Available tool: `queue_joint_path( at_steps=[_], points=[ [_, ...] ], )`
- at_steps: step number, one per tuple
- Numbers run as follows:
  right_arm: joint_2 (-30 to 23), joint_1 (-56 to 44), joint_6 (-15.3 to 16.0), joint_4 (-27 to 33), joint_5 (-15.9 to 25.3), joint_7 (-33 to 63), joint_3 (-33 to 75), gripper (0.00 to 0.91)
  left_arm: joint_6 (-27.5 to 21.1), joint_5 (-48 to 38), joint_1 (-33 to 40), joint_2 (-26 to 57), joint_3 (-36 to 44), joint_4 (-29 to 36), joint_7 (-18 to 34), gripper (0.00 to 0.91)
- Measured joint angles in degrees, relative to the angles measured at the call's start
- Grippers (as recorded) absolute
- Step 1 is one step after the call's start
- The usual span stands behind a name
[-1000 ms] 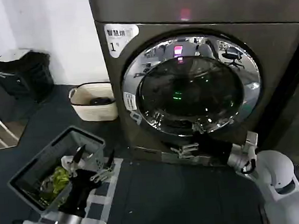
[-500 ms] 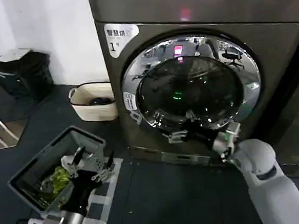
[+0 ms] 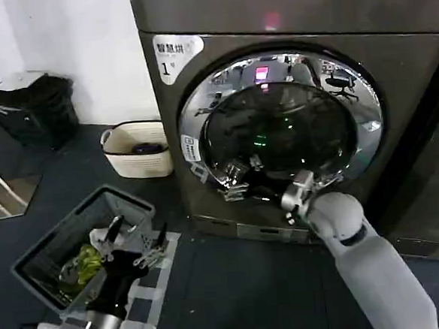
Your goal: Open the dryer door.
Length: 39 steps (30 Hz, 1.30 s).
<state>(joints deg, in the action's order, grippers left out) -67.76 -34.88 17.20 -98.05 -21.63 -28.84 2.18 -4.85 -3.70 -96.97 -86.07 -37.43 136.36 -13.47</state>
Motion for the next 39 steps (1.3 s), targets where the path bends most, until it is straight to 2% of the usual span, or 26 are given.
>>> queue_joint_path(
  at_steps=[19,24,33,39],
  points=[
    [-4.52,5.22,-0.84,6.86,0.0,1.39,-2.78,0.907,-2.27,-0.25,-0.68,-0.23,-0.22,1.2,-1.36,0.907],
    [-4.64,5.56,0.27,6.88,-0.48,0.5,-3.17,0.907,-2.57,-1.01,-0.71,-0.27,-0.22,1.23,-2.32,0.907],
    [-3.13,4.83,3.57,5.85,-4.78,-6.19,-2.32,0.907,-4.22,-2.29,-0.6,-0.16,-0.5,1.06,-2.07,0.907],
    [-1.43,3.95,3.84,4.8,-7.19,-11.3,-1.5,0.907,-5.79,-3.83,-0.09,0.06,-1.71,0.59,-2.33,0.907]
  ],
)
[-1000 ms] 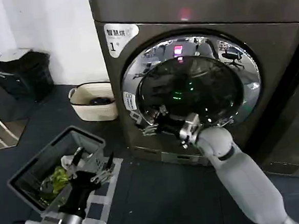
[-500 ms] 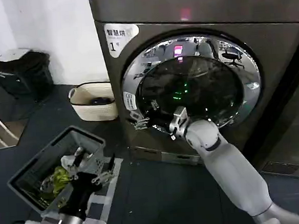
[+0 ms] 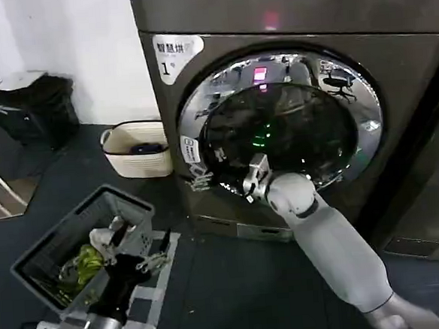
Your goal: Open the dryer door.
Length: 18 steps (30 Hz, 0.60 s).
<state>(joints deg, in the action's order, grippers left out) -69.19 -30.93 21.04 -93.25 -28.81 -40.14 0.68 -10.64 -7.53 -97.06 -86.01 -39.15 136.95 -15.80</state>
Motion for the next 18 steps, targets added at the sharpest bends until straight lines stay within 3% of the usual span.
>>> queue_joint_path(
  at_steps=[13,18],
  points=[
    [4.2,-3.24,-0.34,-3.82,-3.88,-13.2,3.4,0.907,-2.28,-1.42,2.17,0.63,-4.3,-1.41,-4.65,0.907],
    [5.64,-4.24,-3.34,-4.63,-4.57,-17.8,4.13,0.907,-2.4,-2.93,3.0,1.28,-6.54,-1.98,-6.42,0.907]
  ],
)
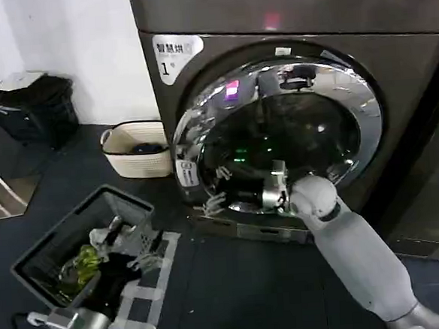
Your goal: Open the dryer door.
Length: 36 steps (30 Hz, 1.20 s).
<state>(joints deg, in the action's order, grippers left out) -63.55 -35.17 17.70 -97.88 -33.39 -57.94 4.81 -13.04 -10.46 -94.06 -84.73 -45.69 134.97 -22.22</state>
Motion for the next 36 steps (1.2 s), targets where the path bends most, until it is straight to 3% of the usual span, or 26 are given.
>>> queue_joint_path(
  at_steps=[5,8,15,25,36],
  points=[
    [0.59,-0.99,-1.2,-0.54,-0.24,-4.15,0.9,0.907,1.31,-0.92,1.27,0.54,-2.49,-1.03,-1.21,0.907],
    [0.92,-1.78,0.72,-1.23,-1.47,-5.78,1.15,0.907,1.8,-3.65,1.96,1.06,-4.16,-1.87,-1.73,0.907],
    [1.84,-3.06,-0.26,-2.36,-1.17,-11.05,2.23,0.907,8.31,-6.78,3.26,2.55,-6.59,-5.01,-1.4,0.907],
    [3.54,-5.39,-2.07,-3.95,-1.2,-17.79,4.24,0.907,9.41,-16.97,5.56,6.28,-7.38,-7.58,-0.45,0.907],
    [5.92,-9.51,-2.92,-6.54,-2.63,-20.81,6.64,0.907,6.29,-25.16,8.98,13.92,-4.89,-8.99,-0.76,0.907]
  ],
)
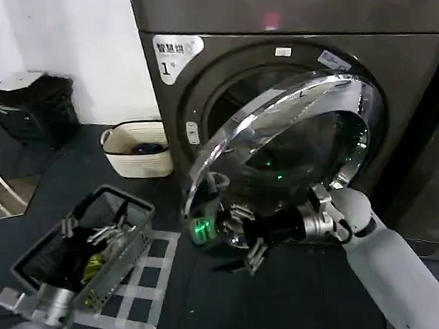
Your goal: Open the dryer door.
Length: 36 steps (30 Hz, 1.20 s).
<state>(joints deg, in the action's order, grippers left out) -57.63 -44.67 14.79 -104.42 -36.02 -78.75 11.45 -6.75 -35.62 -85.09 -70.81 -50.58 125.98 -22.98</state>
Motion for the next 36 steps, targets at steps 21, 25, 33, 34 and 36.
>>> queue_joint_path(
  at_steps=[21,25,33,34,36],
  points=[
    [3.72,-6.77,-4.46,-1.29,-2.27,-5.08,5.23,0.907,-4.52,-13.97,7.87,13.71,7.27,-2.12,-1.33,0.907],
    [4.88,-8.14,-5.28,-1.27,-3.04,-5.05,7.25,0.907,-5.54,-15.93,10.04,15.68,9.46,-1.67,-1.45,0.907],
    [7.56,-13.19,-6.57,-1.42,-3.43,-5.01,14.73,0.907,-5.34,-15.87,14.49,19.2,14.73,-2.74,-2.2,0.907],
    [7.72,-14.07,-6.69,-1.25,-3.43,-5.0,16.02,0.907,-5.31,-15.82,15.14,19.59,15.56,-3.15,-2.19,0.907],
    [7.79,-15.71,-6.78,-0.92,-3.42,-4.98,18.48,0.907,-5.27,-15.79,16.2,20.0,17.04,-3.76,-2.21,0.907]
  ],
)
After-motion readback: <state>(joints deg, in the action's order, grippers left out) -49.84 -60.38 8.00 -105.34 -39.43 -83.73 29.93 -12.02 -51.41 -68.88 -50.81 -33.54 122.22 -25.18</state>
